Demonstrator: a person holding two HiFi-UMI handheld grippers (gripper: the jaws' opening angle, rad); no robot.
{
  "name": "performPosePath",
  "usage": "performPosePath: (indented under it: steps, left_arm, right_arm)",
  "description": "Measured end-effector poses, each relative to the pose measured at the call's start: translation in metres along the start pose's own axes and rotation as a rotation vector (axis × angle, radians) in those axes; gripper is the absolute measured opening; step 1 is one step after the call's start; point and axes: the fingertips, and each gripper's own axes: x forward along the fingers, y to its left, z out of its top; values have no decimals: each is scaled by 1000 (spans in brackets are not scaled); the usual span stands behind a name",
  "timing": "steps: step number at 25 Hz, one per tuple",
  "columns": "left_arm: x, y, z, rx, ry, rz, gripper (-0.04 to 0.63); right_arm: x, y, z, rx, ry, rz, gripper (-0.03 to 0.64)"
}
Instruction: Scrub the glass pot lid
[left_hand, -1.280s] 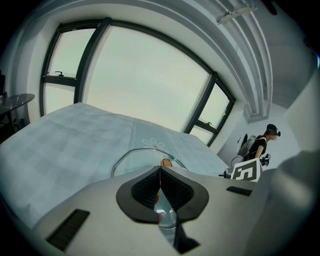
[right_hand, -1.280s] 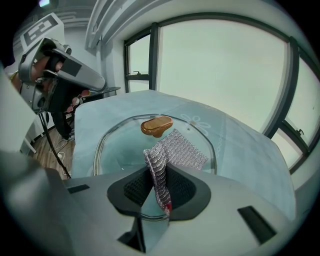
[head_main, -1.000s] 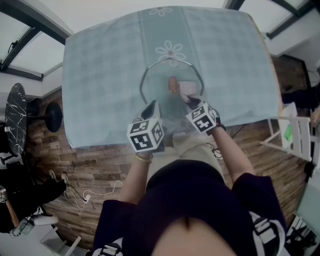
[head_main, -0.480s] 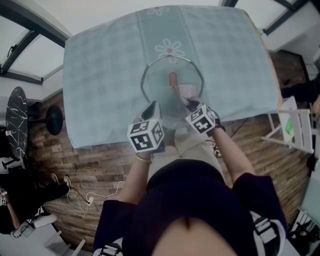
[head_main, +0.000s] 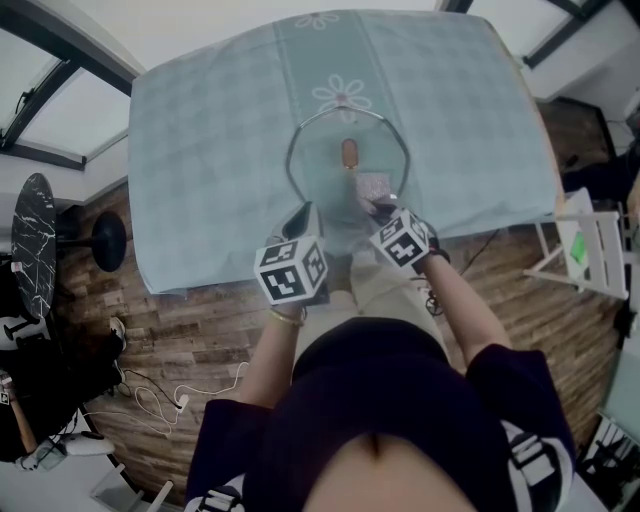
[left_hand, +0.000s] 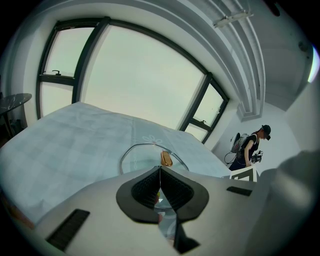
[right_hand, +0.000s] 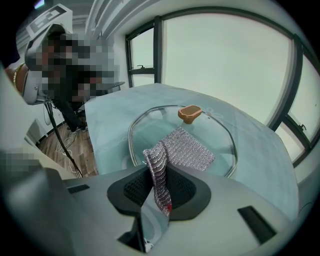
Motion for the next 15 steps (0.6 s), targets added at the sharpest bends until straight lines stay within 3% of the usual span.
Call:
performPosePath:
  steps: [15]
  left_arm:
    - [-17, 12, -11, -5, 7, -13, 2]
  right_arm:
    - [1, 38, 2, -24, 19, 47, 81]
